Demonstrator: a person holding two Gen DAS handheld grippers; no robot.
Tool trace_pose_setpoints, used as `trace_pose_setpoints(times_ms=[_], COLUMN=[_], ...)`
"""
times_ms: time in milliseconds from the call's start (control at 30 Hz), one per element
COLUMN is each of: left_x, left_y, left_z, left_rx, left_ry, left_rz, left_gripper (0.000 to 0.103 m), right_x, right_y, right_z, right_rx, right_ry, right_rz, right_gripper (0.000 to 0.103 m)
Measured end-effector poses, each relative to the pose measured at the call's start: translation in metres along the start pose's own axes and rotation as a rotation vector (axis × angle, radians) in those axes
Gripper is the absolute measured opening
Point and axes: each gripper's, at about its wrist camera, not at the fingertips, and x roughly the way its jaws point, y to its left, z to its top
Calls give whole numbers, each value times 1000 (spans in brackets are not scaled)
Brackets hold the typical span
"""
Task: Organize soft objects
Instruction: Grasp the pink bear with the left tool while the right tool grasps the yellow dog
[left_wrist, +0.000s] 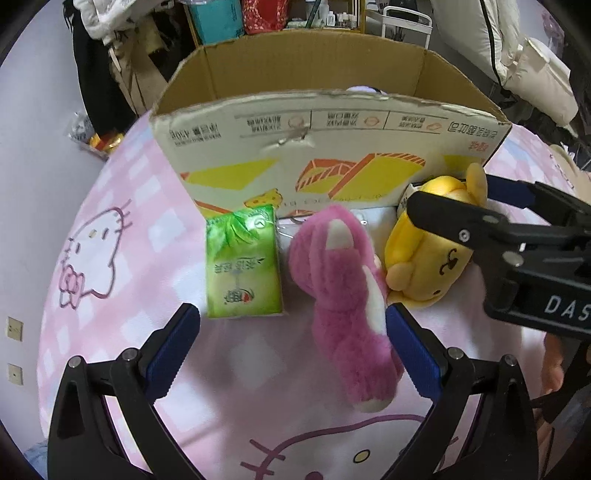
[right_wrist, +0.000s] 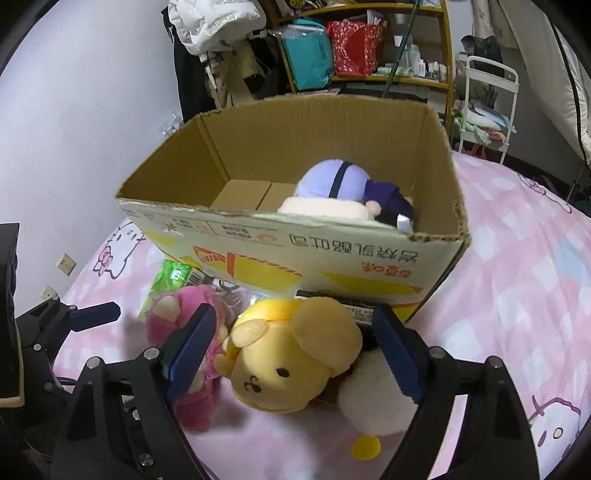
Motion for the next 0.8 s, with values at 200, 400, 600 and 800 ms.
trace_pose_setpoints(times_ms=[200, 400, 600, 800], left_x=[5, 3, -4, -25], left_y=[-3, -19, -29, -28], left_z=[0, -4, -7, -10], left_rx=[-4, 51, 86, 95], left_ry=[16, 11, -6, -76], left_rz=[-68, -108, -110, -56], left_gripper=[81, 48, 35, 34], right_x=[2, 2, -5, -29], right_y=[5, 11, 10, 12], right_z=[0, -2, -3, -2], right_rx=[-31, -58, -58, -55], right_ry=[5, 13, -10, -76], right_rz=[-3, -12, -16, -3], right_gripper=[78, 63, 60, 60])
